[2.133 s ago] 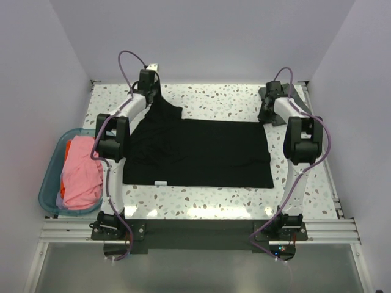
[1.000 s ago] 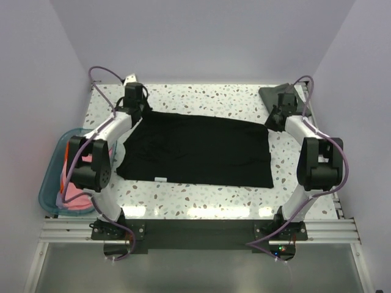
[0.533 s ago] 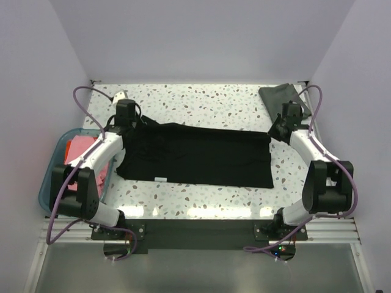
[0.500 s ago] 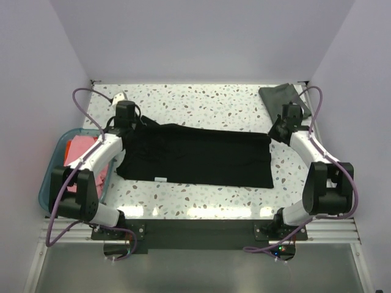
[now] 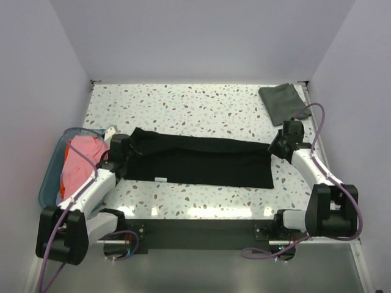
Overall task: Fold and stack the t-shirts
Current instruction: Fold the tshirt
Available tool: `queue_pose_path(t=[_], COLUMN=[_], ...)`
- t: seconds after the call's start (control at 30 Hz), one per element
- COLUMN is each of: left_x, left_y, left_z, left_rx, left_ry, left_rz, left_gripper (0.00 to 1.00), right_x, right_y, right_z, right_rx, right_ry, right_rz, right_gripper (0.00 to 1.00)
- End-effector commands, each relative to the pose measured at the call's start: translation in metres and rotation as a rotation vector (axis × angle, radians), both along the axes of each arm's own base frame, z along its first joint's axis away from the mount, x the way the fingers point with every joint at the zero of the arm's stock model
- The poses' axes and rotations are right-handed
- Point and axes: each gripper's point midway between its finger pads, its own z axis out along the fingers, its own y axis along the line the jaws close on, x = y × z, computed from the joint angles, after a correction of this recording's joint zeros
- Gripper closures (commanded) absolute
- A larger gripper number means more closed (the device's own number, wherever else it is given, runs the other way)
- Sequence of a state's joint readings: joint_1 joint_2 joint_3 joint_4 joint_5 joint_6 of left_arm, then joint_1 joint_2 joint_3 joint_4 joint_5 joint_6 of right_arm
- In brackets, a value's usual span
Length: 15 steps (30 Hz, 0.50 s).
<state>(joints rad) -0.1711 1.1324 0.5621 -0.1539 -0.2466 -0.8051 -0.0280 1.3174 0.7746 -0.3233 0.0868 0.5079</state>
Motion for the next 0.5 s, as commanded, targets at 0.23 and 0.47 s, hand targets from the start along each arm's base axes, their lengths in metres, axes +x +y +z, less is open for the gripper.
queue_pose_path(t=[0.23,0.47], left_x=[-0.002,0.046], left_y=[0.004,-0.034], left_z=[0.052,0.069], left_rx=[-0.015,0.021], left_ry=[-0.176,-0.168], left_rz=[0.004,-0.139], left_gripper=[0.49,0.6], right_x=[-0.003,0.022], right_y=[0.006,0.049], right_z=[0.043,0.036], right_rx=[0.03,0.056], right_ry=[-0.138,-0.104], right_rz=[0.009,0.15], right_gripper=[0.5,0.5])
